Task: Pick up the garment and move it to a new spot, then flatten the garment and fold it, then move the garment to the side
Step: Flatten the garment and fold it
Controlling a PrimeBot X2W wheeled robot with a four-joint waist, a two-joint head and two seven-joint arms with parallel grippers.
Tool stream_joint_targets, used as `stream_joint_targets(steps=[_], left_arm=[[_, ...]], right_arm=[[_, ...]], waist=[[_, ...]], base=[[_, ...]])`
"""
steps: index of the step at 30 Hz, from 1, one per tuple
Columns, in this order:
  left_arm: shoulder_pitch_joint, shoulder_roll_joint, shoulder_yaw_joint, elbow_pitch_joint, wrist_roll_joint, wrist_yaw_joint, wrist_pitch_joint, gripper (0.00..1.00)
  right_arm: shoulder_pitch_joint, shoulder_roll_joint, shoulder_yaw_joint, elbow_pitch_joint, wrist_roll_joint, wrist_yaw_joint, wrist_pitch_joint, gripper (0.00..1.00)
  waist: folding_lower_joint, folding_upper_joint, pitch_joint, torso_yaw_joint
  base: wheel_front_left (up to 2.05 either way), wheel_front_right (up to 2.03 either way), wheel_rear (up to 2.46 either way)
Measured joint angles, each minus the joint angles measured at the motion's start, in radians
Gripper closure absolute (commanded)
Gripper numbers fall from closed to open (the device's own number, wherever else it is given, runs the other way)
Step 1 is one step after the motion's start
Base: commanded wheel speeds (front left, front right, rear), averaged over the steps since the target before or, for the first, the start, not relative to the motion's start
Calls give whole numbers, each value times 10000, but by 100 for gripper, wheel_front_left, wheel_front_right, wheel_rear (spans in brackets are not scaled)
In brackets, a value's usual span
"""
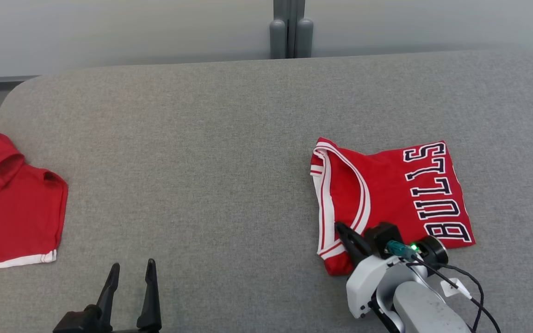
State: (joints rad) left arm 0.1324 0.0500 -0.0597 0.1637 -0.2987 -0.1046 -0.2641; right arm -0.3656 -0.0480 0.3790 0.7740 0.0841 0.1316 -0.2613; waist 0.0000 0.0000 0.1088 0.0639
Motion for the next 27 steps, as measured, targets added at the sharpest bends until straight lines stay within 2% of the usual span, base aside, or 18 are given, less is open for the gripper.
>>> stream_joint_targets(steps=[4,8,12,15,17,19,20,21,27], left_arm=[[-90,0,-2,52,-69,-10,0,0],[-157,0,-17,67,-88,-10,0,0],[-158,0,27,42,-130,-4,0,0],[-113,0,81,-21,-130,44,0,0],[5,2,121,-52,-128,81,0,0],[126,0,161,-67,-127,86,0,0],[199,0,196,-71,-121,90,0,0],[276,0,213,-73,-98,94,0,0],[547,0,280,-94,36,109,0,0]], right_arm=[[-314,-19,1028,280,773,-2,180,100],[-491,-8,1576,261,1187,0,148,100],[-531,-8,1530,36,1386,0,52,100],[-450,-12,1087,-422,1312,0,-2,100],[-166,-10,474,-1158,1051,0,-6,100],[268,0,-176,-1921,619,0,-15,53],[583,-4,-560,-2370,339,0,-15,8],[924,-8,-892,-2819,194,0,-13,0],[2540,-232,-2399,-4761,-451,0,-15,0]], waist=[[0,0,65,100],[0,0,23,116],[0,0,-77,80],[0,0,-222,13],[0,0,-349,-53],[0,0,-484,-122],[0,0,-569,-164],[0,0,-658,-205],[0,0,-1080,-486]], base=[[0,0,0],[0,0,0],[0,0,0],[0,0,0],[0,0,0],[0,0,0],[0,0,0],[0,0,0],[0,0,0]])
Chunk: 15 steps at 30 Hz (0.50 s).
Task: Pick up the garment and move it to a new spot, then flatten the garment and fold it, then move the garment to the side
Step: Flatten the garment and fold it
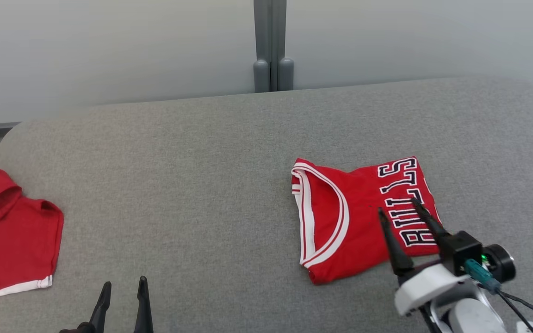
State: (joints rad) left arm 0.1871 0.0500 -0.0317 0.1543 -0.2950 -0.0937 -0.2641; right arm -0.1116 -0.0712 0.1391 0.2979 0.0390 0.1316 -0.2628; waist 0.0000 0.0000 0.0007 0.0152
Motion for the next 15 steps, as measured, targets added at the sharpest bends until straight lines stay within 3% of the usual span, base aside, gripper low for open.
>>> stream_joint_targets(steps=[6,15], left_arm=[[167,0,69,25,261,-79,0,0],[457,0,155,119,401,-127,0,0]], right_arm=[[1223,-468,-976,-731,27,0,0,0],[2052,-493,-1536,-587,278,0,0,0]], waist=[[0,0,-356,-152],[0,0,-691,-282]], base=[[0,0,0],[0,0,0]])
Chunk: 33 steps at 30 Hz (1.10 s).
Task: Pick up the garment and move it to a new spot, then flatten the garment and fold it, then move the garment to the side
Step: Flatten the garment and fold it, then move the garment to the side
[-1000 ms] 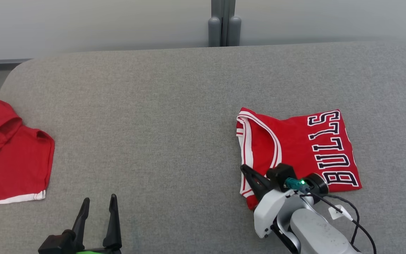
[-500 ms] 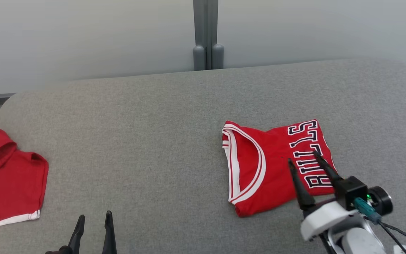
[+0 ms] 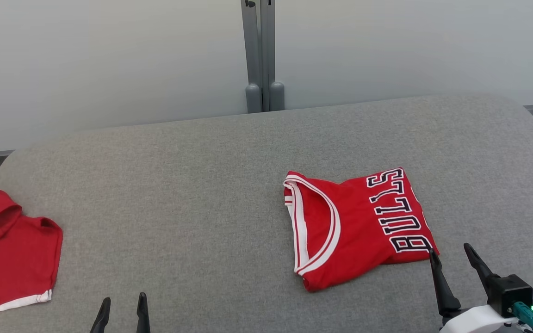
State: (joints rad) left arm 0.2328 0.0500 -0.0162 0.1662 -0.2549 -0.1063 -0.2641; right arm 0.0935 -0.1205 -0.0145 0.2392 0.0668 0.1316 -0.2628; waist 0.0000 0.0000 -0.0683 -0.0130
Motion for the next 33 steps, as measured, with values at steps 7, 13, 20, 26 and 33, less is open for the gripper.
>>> stream_joint_targets(steps=[7,13,20,26,33], left_arm=[[15,0,-29,-17,77,-4,0,0],[12,0,-31,-31,109,-4,0,0],[-25,0,-73,-98,81,-4,0,0],[-253,0,-188,-111,84,-61,0,0],[-1187,0,-334,-90,157,-167,0,0]], right_arm=[[44,92,-27,40,19,0,0,0],[-41,136,-13,105,63,0,0,0],[-1380,-297,226,957,1187,-2,579,0],[-3545,-1277,393,1256,2731,-8,4259,0],[-5073,-1954,399,1956,3413,-12,7287,0]], waist=[[0,0,-29,-14],[0,0,56,1],[0,0,299,-1],[0,0,716,-33],[0,0,1705,81]], base=[[0,0,0],[0,0,0],[0,0,0],[0,0,0],[0,0,0]])
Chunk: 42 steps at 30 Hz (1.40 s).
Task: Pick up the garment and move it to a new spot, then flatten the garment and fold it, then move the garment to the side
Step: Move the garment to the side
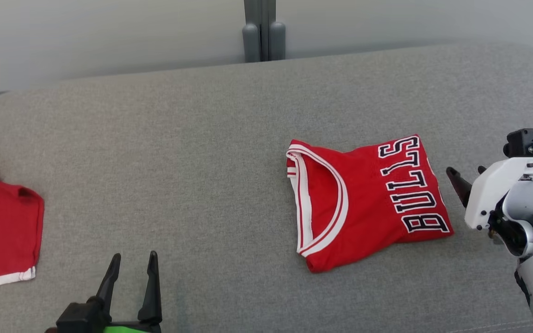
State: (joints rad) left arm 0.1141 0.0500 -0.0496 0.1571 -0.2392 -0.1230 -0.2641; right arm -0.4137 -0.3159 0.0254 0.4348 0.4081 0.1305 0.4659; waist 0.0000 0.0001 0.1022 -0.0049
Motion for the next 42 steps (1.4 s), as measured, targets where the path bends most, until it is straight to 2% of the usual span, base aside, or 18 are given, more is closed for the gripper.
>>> stream_joint_targets(steps=[9,10,11,12,18,26,34,42], left_arm=[[-612,0,-109,238,29,-50,0,0],[-622,0,-121,247,29,-50,0,0],[-628,0,-123,257,29,-56,0,0],[-628,0,-121,255,29,-58,0,0],[-600,0,-73,161,50,-58,0,0],[-626,58,-125,-46,174,-59,0,0],[-1209,784,-466,-483,230,-59,0,0],[-2092,1570,-894,-905,232,-61,0,0]], right_arm=[[-625,274,153,1774,-48,4,581,0],[-691,297,123,1919,8,2,577,36],[-759,324,65,2040,58,2,508,58],[-821,357,17,2127,138,2,453,100],[-1044,476,119,2351,508,12,-56,100],[-1360,422,184,2568,454,12,-1174,100],[-2127,654,-31,2917,140,12,-2460,100],[-3455,479,-892,3567,-798,12,-3921,100]], waist=[[1,0,923,501],[1,0,963,574],[1,0,994,636],[1,0,1015,677],[1,0,1023,484],[1,0,1063,-570],[1,0,1562,-1900],[1,0,2718,-2532]], base=[[0,0,0],[0,0,0],[0,0,0],[0,0,0],[0,0,0],[0,0,0],[0,0,0],[0,0,0]])
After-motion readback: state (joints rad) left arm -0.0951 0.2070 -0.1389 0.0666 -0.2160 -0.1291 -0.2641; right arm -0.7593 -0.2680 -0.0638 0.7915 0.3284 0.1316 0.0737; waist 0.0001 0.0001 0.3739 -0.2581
